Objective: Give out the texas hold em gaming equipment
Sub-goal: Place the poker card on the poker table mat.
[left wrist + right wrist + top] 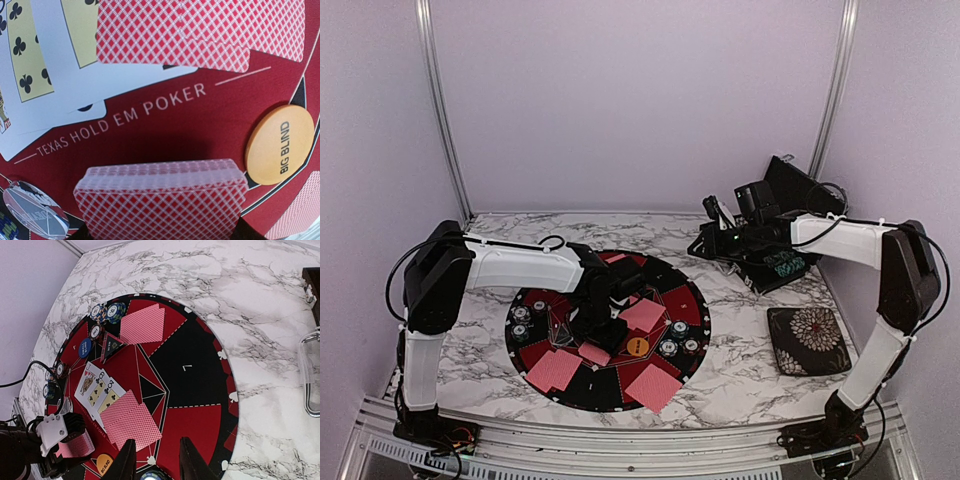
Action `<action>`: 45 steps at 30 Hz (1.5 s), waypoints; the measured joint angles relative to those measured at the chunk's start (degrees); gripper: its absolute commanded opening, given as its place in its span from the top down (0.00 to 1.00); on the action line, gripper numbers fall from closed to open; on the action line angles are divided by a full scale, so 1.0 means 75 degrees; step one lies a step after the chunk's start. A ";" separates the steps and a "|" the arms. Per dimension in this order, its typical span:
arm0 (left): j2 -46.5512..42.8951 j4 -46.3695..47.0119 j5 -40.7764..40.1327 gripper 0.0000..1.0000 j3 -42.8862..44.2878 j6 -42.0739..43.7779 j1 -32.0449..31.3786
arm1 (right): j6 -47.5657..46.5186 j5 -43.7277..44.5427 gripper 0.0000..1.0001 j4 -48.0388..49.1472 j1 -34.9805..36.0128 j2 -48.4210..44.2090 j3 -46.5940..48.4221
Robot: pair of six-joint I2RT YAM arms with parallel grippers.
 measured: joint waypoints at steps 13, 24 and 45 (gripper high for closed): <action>0.0003 0.0000 0.0017 0.37 0.0000 0.0117 0.0050 | 0.0035 -0.0032 0.72 0.0000 0.0000 0.0000 0.0000; 0.0015 0.0003 0.0044 0.30 0.0000 0.0204 0.0070 | 0.0117 -0.0029 0.72 0.0000 0.0000 0.0000 0.0000; 0.0023 0.0038 0.0210 0.20 0.0000 0.0402 0.0079 | 0.0154 -0.0023 0.72 -0.0003 0.0044 0.0000 0.0000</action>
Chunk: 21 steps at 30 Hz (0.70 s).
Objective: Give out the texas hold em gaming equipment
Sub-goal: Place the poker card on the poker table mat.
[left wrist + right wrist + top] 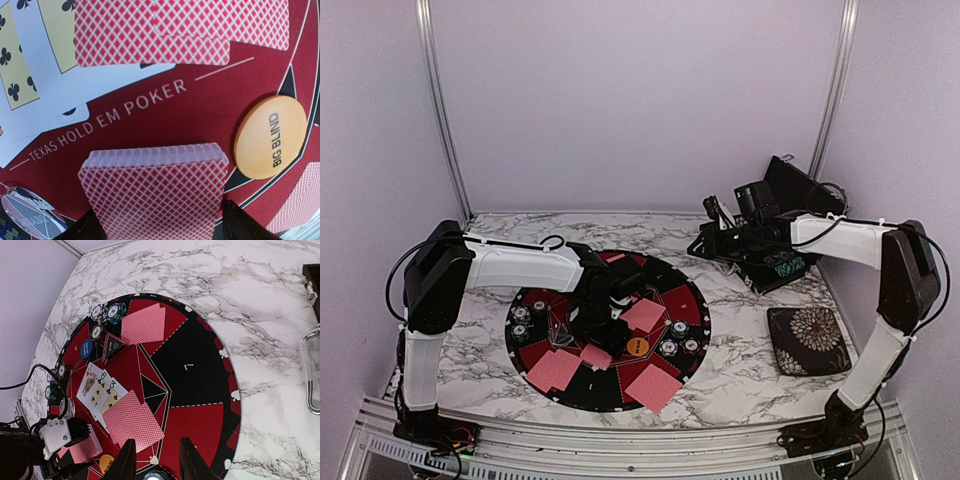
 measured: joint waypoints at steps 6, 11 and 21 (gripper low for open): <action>-0.0009 0.0015 0.0044 0.14 0.0006 0.0032 0.0000 | 0.0003 0.0000 0.72 0.0000 0.0029 0.0000 0.0000; -0.0023 0.0041 0.0117 0.09 0.0006 0.0047 0.0000 | 0.0020 0.0003 0.72 -0.0003 0.0064 0.0000 0.0000; -0.0064 0.0105 0.0221 0.01 0.0003 0.0047 -0.0012 | 0.0029 0.0067 0.72 -0.0006 0.0143 0.0000 0.0003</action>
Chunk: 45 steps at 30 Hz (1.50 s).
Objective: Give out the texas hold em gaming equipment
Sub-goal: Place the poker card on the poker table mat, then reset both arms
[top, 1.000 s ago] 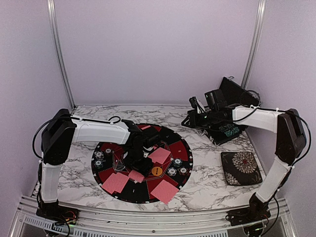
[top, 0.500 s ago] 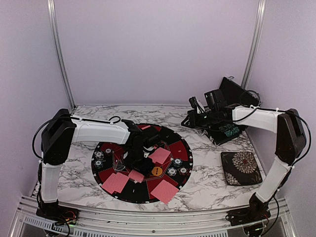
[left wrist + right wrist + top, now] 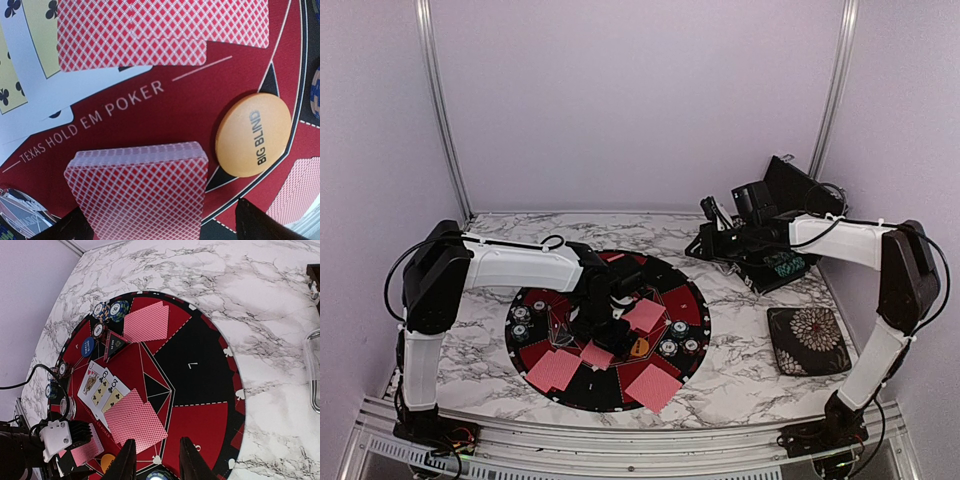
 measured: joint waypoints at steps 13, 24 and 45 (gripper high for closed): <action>-0.0006 0.0300 -0.0542 0.01 -0.0003 0.0052 0.0026 | 0.0035 0.0099 0.72 -0.0003 0.0082 -0.0003 0.0000; -0.0006 0.0379 -0.0959 0.01 -0.0009 0.0204 0.0160 | 0.0119 0.0198 0.72 -0.0006 0.0137 -0.0125 0.0029; -0.0743 0.0283 -0.0968 0.01 0.0274 0.0761 0.0195 | 0.0201 0.0889 0.56 -0.0294 0.0169 -0.0493 0.0061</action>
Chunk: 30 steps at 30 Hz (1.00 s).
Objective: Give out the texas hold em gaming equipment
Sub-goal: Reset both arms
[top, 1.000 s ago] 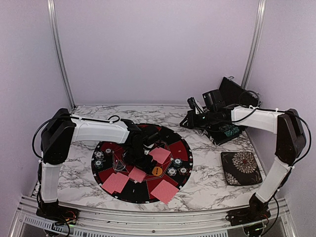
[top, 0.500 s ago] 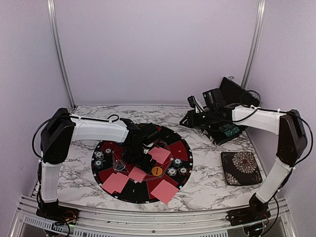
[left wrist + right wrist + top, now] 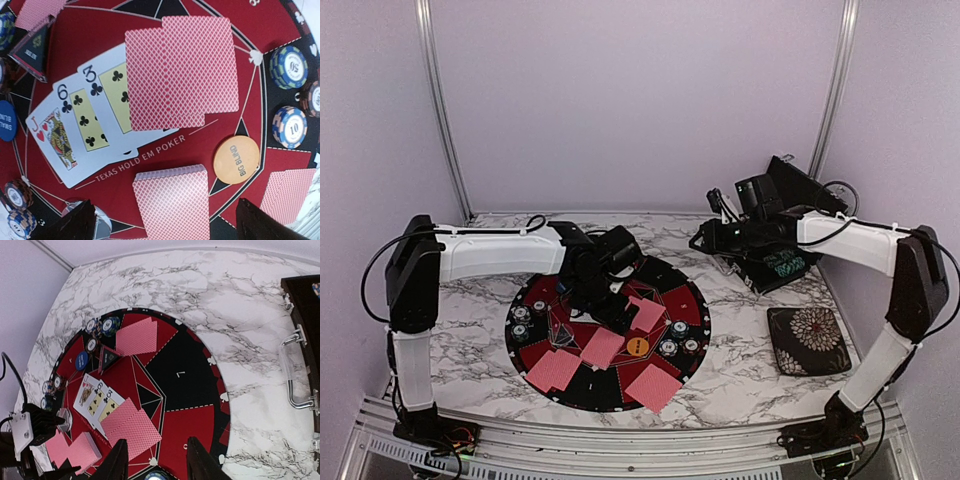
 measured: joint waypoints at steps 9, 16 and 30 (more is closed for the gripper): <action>-0.1655 0.0096 -0.0449 0.01 -0.0006 0.0152 0.0697 | 0.0146 0.0959 0.24 0.0128 0.0020 -0.0918 -0.0181; -0.3238 0.0807 -0.0790 0.01 -0.0612 0.0245 0.1859 | 0.0189 0.1935 0.13 0.0431 0.0055 -0.1891 -0.0583; -0.5712 0.2882 -0.0694 0.01 -0.3238 0.0015 0.3937 | 0.0134 0.4278 0.02 0.1160 0.0271 -0.3975 -0.2066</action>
